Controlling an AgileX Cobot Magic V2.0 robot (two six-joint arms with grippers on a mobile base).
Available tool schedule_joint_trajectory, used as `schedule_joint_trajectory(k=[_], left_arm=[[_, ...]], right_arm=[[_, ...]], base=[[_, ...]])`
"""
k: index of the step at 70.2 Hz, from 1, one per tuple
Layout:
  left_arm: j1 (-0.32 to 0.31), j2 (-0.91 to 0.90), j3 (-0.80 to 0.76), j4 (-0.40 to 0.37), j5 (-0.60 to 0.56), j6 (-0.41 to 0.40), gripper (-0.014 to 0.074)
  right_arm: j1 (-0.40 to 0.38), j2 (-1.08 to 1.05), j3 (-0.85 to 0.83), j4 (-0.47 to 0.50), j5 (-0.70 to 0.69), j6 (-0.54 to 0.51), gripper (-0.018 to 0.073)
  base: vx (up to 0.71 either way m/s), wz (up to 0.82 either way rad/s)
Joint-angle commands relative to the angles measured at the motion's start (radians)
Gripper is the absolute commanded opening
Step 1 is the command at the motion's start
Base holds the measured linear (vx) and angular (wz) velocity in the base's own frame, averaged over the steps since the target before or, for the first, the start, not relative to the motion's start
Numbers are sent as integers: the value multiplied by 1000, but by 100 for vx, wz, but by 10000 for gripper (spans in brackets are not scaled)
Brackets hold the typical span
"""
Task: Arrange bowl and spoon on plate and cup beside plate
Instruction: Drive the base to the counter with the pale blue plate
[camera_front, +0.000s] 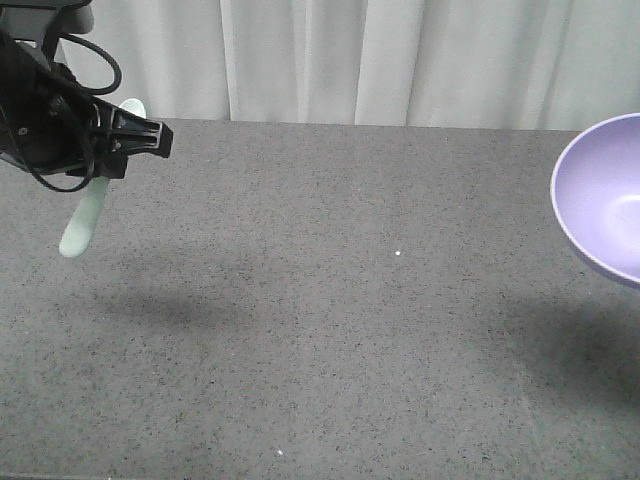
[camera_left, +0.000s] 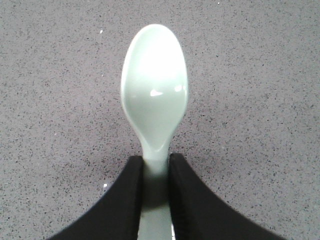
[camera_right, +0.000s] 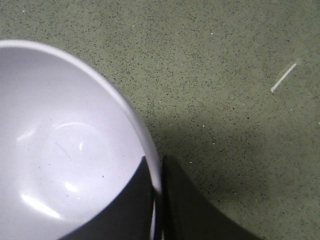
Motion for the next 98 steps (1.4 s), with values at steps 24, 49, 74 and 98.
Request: schedule_joint_trajectory(k=[24,49,74,98], left_arm=[[-4,-38,-26,10,-46,-3,-7],[-4,-38,-26,10,-46,-3,-7],[-4,-38,-26,10,-46,-3,-7],[-4,-38,-26,10,-46,-3,-7]], right_arm=[[-2,-17,-28,-11,-52,-6,-6],[-2,-17,-28,-11,-52,-6,-6],[-2,-17,-28,-11,-52,-6,-6],[-2,-17,-28,-11,-52,-6,-6]], base=[[0,0],[-2,-7],[-5,-20],[-6,-25]])
